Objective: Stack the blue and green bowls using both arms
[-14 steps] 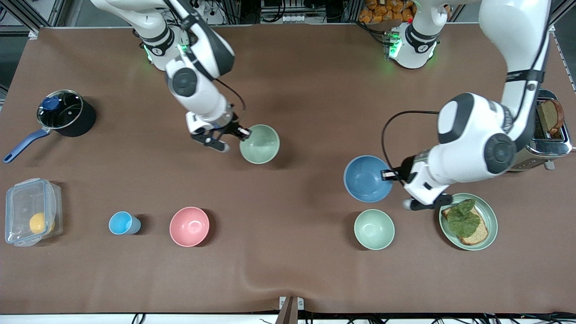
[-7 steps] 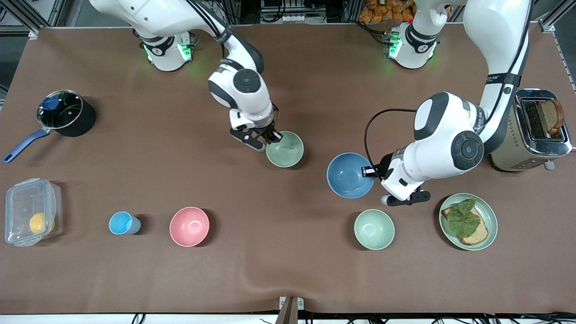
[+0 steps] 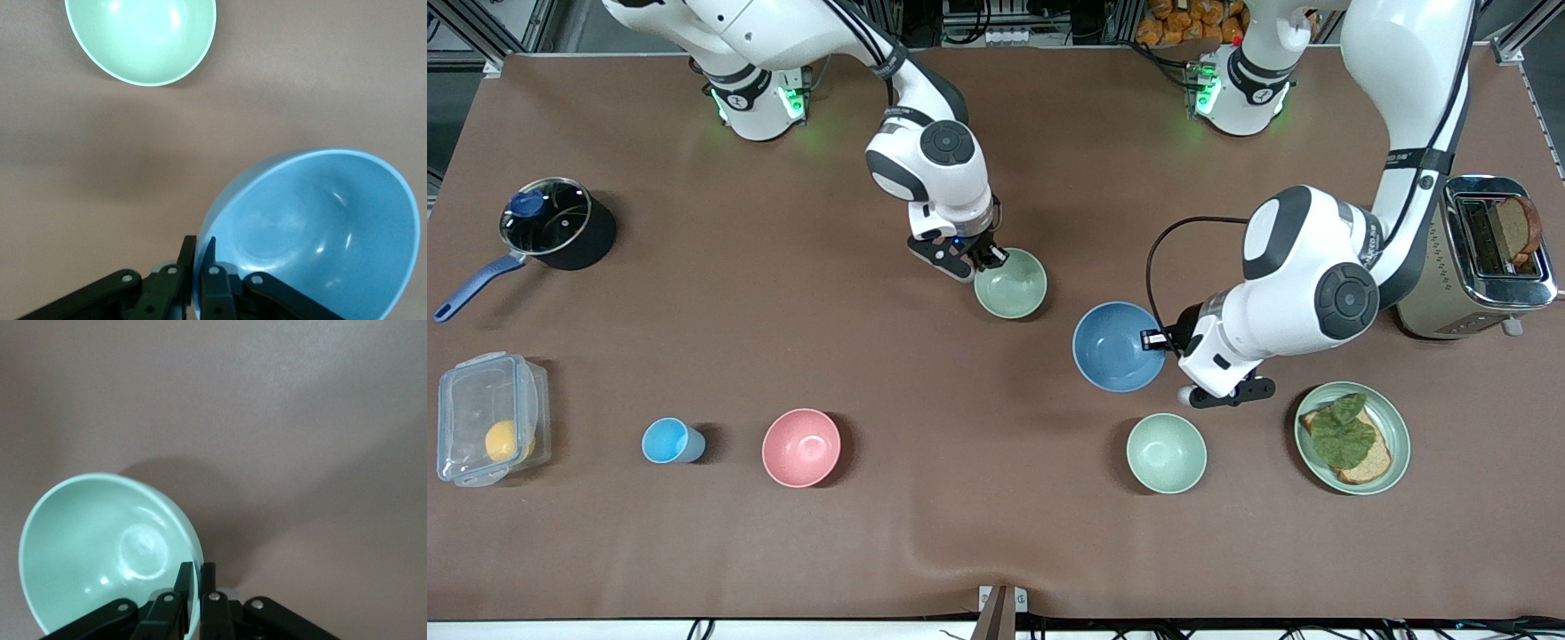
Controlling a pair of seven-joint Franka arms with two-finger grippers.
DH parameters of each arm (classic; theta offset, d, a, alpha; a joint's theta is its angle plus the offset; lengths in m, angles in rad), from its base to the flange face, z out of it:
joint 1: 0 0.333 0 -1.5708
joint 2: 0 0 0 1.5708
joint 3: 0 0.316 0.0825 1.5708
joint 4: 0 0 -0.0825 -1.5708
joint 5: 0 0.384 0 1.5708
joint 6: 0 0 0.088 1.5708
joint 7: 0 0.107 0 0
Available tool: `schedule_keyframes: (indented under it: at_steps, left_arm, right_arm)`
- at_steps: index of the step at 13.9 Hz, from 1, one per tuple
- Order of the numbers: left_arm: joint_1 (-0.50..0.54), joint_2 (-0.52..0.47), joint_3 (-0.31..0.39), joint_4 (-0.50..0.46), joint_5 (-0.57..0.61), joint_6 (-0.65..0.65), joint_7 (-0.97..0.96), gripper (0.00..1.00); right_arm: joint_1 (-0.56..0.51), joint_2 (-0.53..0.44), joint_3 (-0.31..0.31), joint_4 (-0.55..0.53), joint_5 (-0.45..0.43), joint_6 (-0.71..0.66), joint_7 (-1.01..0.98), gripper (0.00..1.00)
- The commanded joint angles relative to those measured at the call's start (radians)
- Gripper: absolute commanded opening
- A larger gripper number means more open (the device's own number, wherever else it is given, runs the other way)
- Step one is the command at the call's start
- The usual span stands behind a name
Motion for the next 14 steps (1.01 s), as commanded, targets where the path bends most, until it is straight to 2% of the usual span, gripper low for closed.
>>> schedule_keyframes:
  at_steps: [1, 2, 3, 4, 7, 9, 10, 14]
  left_arm:
    - [-0.006, -0.003, 0.0, -0.01, -0.017, 0.013, -0.008, 0.0]
    - [-0.006, -0.003, 0.0, -0.011, -0.017, 0.013, -0.008, 0.0]
    - [-0.014, -0.003, 0.0, -0.013, -0.017, 0.013, -0.008, 0.0]
    - [-0.028, 0.0, 0.0, -0.016, -0.015, 0.013, -0.009, 0.0]
    - [-0.051, 0.019, 0.0, -0.013, -0.012, 0.013, -0.017, 0.0]
    - [-0.066, 0.026, 0.0, -0.013, -0.009, 0.013, -0.041, 0.0]
    - [-0.084, 0.028, 0.001, -0.017, -0.008, 0.013, -0.052, 0.0]
    - [-0.147, 0.063, 0.001, -0.016, -0.006, 0.022, -0.11, 0.0]
  right_arm:
    - [0.002, 0.024, 0.0, 0.022, -0.034, -0.003, 0.037, 0.35]
    - [0.001, 0.023, 0.0, 0.022, -0.033, -0.004, 0.037, 0.61]
    - [-0.01, 0.021, 0.001, 0.03, -0.025, -0.013, 0.037, 0.83]
    - [-0.014, 0.021, 0.003, 0.046, -0.019, -0.02, 0.034, 1.0]
    - [-0.059, 0.019, 0.017, 0.071, -0.014, -0.047, 0.022, 1.0]
    - [-0.138, 0.013, 0.076, 0.077, 0.019, -0.069, 0.017, 1.0]
    - [-0.169, 0.013, 0.086, 0.077, 0.038, -0.069, 0.016, 1.0]
    - [-0.258, 0.018, 0.081, 0.074, 0.24, -0.087, 0.017, 1.0]
